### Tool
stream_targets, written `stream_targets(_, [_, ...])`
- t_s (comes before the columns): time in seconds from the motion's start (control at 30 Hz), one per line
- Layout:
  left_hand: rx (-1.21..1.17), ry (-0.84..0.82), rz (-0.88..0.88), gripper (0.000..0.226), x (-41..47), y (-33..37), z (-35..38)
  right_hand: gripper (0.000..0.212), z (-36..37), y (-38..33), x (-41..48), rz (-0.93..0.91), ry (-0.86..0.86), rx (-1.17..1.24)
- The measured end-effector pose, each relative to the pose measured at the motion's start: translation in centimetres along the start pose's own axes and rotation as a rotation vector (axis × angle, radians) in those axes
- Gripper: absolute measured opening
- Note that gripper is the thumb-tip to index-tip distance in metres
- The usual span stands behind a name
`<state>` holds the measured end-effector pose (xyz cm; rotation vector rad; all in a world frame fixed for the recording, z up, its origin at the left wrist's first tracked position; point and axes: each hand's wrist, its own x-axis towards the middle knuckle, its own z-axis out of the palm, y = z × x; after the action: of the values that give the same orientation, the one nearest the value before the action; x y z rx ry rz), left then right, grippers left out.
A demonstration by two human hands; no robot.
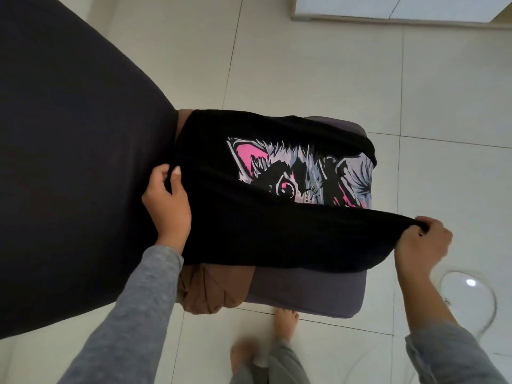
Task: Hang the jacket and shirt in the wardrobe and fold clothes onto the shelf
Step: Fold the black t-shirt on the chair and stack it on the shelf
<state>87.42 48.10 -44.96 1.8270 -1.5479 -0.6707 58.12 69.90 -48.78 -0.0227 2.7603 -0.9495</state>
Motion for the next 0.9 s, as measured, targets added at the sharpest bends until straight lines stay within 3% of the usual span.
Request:
stream_targets(0.17, [0.051, -0.305, 0.104, 0.046, -0.5, 0.2, 1.0, 0.055, 0.8, -0.5, -0.5, -0.103, -0.285, -0.017])
stream_targets(0.23, [0.116, -0.282, 0.188, 0.043, -2.6, -0.4, 0.4, 0.055, 1.0, 0.1, -1.9, -0.129, -0.33, -0.031])
stream_targets(0.33, [0.187, -0.098, 0.199, 0.024, -7.0, -2.5, -1.2, 0.046, 1.1, 1.8, -4.9, -0.057, -0.339, -0.015])
stream_targets(0.4, [0.102, -0.013, 0.049, 0.018, -9.8, -3.7, -2.5, 0.034, 0.9, 3.1, -7.0, 0.078, -0.287, 0.012])
stream_targets(0.47, [-0.045, 0.02, -0.248, 0.029, -12.1, -4.6, -3.2, 0.022, 0.7, 4.0, -8.8, 0.236, -0.25, 0.042])
stream_targets(0.53, [-0.12, 0.015, -0.52, 0.037, -13.3, -5.5, -3.5, 0.029, 0.5, 4.6, -9.9, 0.365, -0.27, 0.068])
stream_targets(0.6, [-0.255, -0.007, -0.674, 0.041, -13.3, -6.1, -3.9, 0.036, 0.2, 4.5, -10.2, 0.463, -0.287, 0.138])
stream_targets(0.77, [-0.414, -0.053, -0.694, 0.031, -10.1, -5.5, -4.3, 0.03, -0.3, 3.1, -8.7, 0.664, -0.372, 0.353])
stream_targets(0.9, [-0.193, -0.006, -0.585, 0.033, -8.6, -5.2, -4.7, 0.03, -0.3, 3.4, -8.1, 0.657, -0.399, 0.297])
